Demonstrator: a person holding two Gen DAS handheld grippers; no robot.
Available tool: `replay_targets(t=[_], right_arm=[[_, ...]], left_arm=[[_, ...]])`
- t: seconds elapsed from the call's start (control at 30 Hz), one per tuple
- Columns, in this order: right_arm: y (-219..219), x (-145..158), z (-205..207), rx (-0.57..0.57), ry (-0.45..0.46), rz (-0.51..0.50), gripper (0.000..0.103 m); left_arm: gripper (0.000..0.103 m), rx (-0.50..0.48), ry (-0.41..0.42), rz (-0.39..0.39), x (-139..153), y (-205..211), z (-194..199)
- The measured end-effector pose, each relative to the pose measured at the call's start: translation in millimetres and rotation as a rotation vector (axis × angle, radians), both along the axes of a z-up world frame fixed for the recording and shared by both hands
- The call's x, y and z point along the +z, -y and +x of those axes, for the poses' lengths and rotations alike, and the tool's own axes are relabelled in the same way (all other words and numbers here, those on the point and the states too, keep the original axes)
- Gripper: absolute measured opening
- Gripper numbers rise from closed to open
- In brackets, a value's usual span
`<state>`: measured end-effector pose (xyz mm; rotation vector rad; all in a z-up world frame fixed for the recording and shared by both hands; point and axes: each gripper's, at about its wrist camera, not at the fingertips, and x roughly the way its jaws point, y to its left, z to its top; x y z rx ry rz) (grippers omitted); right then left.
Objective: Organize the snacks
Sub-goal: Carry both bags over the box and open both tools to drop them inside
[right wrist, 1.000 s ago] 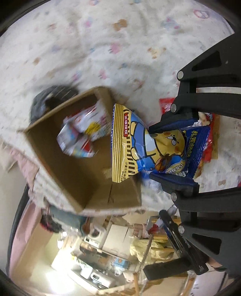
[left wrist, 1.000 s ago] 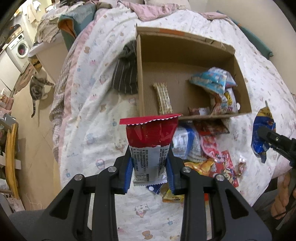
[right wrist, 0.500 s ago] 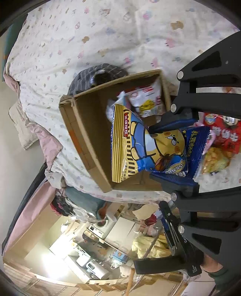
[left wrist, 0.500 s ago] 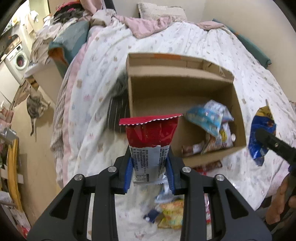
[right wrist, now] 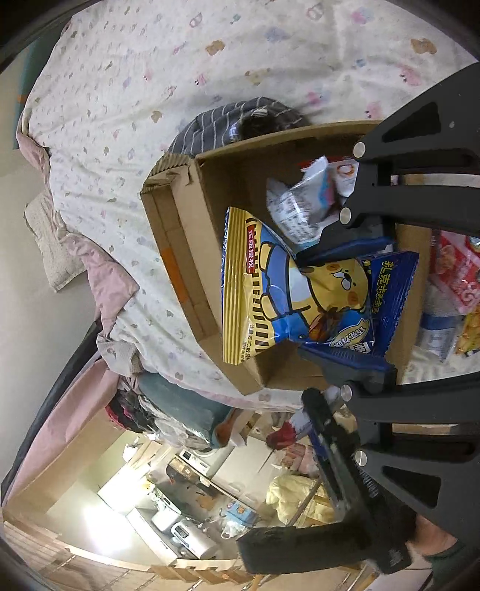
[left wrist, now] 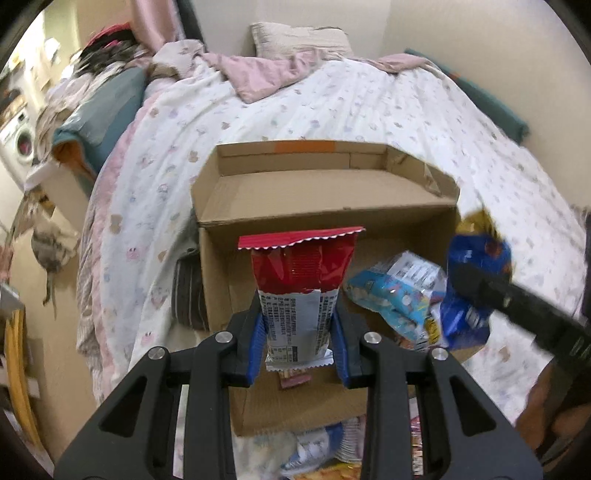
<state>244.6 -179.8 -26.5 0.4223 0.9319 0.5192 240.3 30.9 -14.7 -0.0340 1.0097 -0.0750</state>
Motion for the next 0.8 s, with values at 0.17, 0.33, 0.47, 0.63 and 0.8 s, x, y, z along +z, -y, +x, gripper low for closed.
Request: replay_targets(t=[0.17,0.33,0.47,0.63,0.8], right_arm=[[-5,-9,7,-0.004,-0.024,-0.013,0.045],[-9,-11,13,0.010,-0.021,-0.040,0.045],[-8,-18,14,0.001,-0.043,-0.049,0.045],[-12,-25,14,0.012,-0.066,-0.059,0.045],[-16,-31,14,0.030,-0.090,-0.066,0.045]], left_arm=[[0.028,-0.009,-0.080,-0.028,-27,4,8],[0.028,-0.003,-0.106,-0.033,-37,8,9],[0.028,0.002,-0.092,-0.019,-35,7,8],[0.028,0.017,-0.106,-0.019,-39,4,13],[0.028,0.019,-0.144,-0.028,-46,1,15]])
